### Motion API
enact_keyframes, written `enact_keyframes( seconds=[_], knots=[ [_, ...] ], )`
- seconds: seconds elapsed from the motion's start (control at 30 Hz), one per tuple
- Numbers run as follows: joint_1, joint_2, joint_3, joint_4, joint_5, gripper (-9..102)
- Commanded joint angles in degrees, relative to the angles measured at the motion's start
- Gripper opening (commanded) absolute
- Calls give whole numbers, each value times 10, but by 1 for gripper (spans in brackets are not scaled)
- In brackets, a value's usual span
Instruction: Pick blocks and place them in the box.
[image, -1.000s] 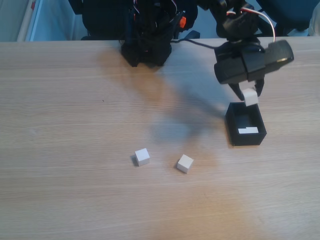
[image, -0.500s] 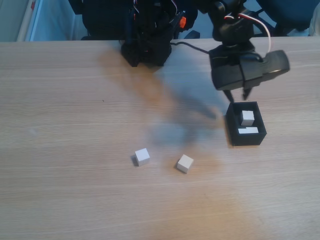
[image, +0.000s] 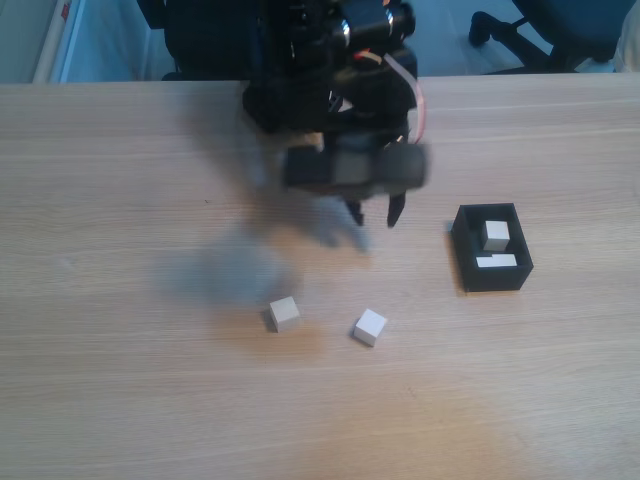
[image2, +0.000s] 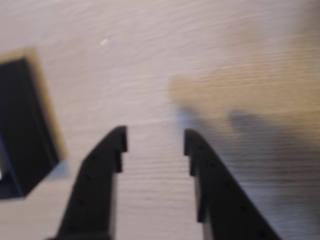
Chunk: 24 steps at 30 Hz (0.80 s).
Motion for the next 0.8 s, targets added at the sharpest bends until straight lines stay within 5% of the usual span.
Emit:
enact_keyframes(
  seconds=[0.0,0.77],
  knots=[
    [19,-48,-64,1,54,16],
    [69,-302,-254,-47,39,18]
  ],
)
